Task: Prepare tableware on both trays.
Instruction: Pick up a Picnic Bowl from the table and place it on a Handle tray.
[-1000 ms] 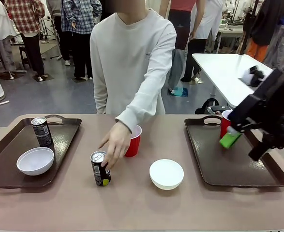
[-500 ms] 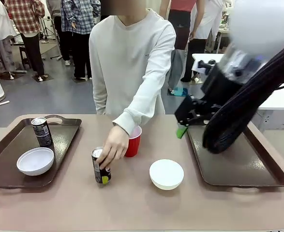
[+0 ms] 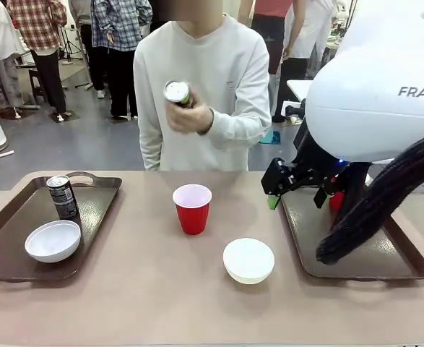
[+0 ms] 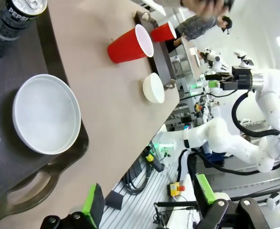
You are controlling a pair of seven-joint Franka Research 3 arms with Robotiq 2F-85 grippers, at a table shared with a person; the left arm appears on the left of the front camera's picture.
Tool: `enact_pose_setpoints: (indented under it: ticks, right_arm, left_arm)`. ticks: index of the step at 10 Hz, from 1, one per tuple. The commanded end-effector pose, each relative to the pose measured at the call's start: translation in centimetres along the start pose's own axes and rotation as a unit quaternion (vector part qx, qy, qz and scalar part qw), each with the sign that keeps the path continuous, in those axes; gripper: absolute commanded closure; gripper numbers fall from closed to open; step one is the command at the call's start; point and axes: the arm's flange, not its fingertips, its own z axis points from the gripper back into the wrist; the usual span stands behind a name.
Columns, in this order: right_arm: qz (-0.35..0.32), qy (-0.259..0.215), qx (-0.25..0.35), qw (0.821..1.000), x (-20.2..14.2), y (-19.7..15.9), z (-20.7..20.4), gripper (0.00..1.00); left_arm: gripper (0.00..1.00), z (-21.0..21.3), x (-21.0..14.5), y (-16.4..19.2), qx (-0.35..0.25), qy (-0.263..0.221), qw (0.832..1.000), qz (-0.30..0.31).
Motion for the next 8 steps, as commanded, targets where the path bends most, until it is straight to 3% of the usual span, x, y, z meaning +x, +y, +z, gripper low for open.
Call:
enact_pose_setpoints:
  ticks: [1,3,4,8]
  right_arm:
    - [-0.007,0.005,-0.001,1.0,-0.1,0.6,0.6,0.0]
    - [0.002,-0.001,0.003,1.0,-0.1,0.1,0.4,0.0]
    - [-0.015,-0.002,-0.044,0.999,1.5,1.2,-2.1,0.0]
    - [0.024,0.008,-0.07,0.997,7.6,4.0,-10.3,0.0]
  left_arm:
    - [0.0,0.1,0.0,0.0,-0.01,-0.005,1.0,-0.008]
    - [0.0,0.1,0.0,0.0,-0.01,-0.005,1.0,-0.008]
    - [0.0,0.1,0.0,0.0,-0.01,-0.005,1.0,-0.008]
    - [0.0,0.1,0.0,0.0,-0.01,-0.005,1.0,-0.008]
